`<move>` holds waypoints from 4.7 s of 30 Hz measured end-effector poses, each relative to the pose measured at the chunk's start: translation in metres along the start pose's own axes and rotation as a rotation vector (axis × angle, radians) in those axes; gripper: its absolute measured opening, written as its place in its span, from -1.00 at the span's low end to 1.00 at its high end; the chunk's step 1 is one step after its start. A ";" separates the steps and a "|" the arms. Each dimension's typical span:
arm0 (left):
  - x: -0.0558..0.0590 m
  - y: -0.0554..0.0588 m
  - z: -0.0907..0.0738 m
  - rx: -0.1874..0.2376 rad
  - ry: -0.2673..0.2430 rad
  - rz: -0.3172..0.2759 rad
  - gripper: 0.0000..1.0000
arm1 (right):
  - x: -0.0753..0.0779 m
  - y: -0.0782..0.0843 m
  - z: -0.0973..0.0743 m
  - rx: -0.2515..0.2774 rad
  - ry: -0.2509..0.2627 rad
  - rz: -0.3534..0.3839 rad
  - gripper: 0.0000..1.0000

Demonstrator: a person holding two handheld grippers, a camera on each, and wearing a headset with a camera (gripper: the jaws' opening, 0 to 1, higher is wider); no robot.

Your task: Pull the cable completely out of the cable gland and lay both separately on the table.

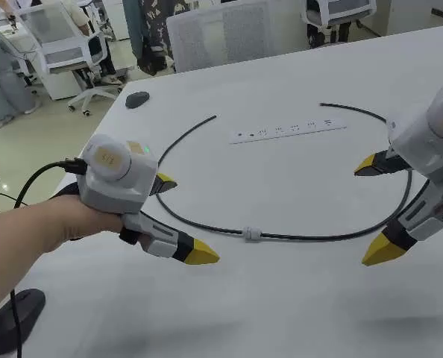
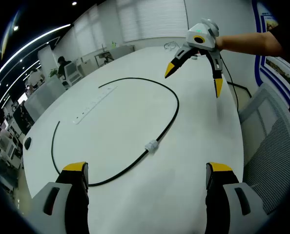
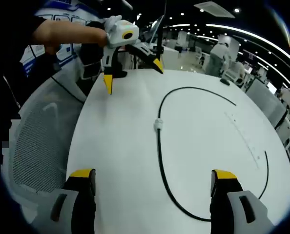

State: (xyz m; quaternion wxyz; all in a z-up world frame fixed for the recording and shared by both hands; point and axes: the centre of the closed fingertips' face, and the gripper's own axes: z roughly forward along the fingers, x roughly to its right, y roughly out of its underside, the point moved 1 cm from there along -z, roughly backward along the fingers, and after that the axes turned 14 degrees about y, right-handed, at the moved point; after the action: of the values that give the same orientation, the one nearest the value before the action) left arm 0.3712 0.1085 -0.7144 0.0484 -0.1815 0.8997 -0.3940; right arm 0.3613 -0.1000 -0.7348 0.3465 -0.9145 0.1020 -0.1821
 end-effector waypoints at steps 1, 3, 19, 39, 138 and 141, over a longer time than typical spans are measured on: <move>0.000 -0.001 0.000 0.001 -0.003 0.006 0.99 | -0.001 0.000 0.000 -0.001 -0.003 0.009 0.98; -0.002 -0.002 -0.001 0.002 -0.008 0.007 0.99 | 0.000 0.001 0.000 -0.008 -0.002 0.005 0.98; -0.007 0.000 -0.006 0.010 -0.012 -0.007 0.99 | 0.003 0.001 0.002 -0.014 -0.005 0.012 0.98; -0.002 0.009 0.011 0.037 0.040 -0.031 0.99 | -0.012 -0.007 0.030 0.003 -0.049 0.067 0.70; 0.161 -0.077 0.025 0.509 0.496 -0.184 -0.70 | -0.118 -0.097 -0.049 0.268 -0.210 -0.127 -0.85; 0.161 -0.079 0.023 0.511 0.484 -0.153 -0.71 | -0.116 -0.099 -0.050 0.247 -0.214 -0.052 -0.83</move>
State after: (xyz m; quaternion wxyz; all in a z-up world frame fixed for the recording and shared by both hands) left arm 0.2495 -0.0152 -0.6637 -0.1518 -0.1317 0.7414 -0.6403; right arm 0.2406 -0.0207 -0.6642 0.4603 -0.8815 0.0179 -0.1038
